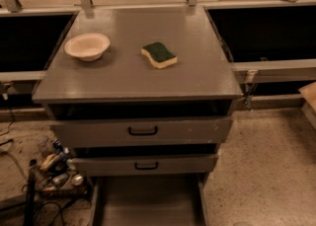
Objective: Open bottom drawer
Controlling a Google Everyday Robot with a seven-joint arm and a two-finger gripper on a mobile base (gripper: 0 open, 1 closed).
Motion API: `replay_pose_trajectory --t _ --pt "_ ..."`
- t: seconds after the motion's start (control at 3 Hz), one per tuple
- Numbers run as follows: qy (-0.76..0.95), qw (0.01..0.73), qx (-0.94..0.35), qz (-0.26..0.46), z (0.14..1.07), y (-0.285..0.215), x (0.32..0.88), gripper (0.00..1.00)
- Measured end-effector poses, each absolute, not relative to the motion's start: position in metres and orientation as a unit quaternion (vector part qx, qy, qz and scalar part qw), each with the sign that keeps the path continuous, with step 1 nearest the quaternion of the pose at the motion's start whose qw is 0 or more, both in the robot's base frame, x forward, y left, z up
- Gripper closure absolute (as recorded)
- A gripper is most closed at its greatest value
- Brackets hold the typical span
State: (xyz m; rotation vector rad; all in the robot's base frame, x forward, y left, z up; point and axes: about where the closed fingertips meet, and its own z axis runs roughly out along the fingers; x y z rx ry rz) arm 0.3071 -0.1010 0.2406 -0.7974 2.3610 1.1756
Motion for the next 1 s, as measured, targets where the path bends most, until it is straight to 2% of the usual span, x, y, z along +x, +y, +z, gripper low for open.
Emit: replay_pose_trajectory --t 0.33,0.67,1.0 --pt "0.831 0.189 -0.294 0.433 0.246 -0.122 0.247 0.00" --pt "0.831 0.188 -0.294 0.433 0.246 -0.122 0.247 0.00" --pt "0.837 0.232 -0.272 0.415 0.258 -0.128 0.257 0.00"
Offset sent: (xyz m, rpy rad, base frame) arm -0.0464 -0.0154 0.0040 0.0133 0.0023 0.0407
